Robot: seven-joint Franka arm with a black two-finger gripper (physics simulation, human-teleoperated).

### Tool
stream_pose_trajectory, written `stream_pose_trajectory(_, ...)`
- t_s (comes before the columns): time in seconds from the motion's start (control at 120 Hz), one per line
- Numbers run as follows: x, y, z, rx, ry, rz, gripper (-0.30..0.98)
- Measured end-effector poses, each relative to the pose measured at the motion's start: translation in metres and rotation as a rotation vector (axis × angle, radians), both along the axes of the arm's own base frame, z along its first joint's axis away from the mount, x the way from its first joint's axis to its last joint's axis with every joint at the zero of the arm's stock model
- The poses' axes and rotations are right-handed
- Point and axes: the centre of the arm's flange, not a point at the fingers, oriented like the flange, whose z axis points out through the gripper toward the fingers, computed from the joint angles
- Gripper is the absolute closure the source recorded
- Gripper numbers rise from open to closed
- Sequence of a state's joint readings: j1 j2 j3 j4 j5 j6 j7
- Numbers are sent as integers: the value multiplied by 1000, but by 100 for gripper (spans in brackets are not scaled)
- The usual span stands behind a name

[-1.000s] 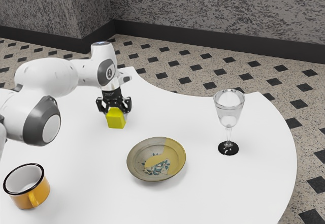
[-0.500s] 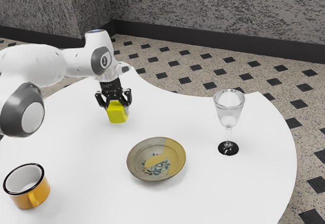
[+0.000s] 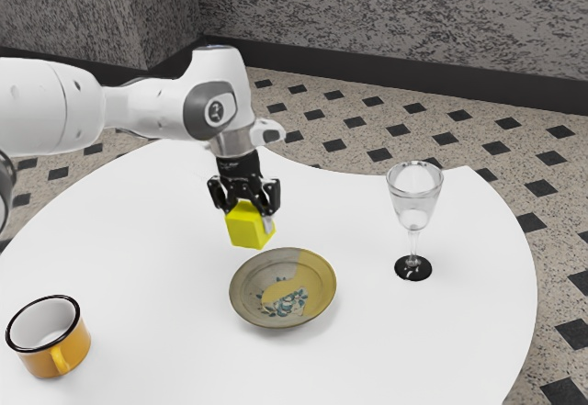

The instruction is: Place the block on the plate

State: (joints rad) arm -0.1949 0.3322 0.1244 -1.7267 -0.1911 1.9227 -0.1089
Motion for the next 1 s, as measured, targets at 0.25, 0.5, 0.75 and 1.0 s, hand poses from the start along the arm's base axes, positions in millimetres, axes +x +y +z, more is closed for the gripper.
stream_pose_trajectory(0.25, -19, -47, -45, 23, 91, -105, 29)
stream_pose_trajectory(0.5, -19, -77, -85, 39, 140, -163, 29)
stream_pose_trajectory(0.75, -17, -79, -78, 35, 121, -163, 10)
stream_pose_trajectory(1.0, -16, -65, 6, 21, 16, -145, 3)
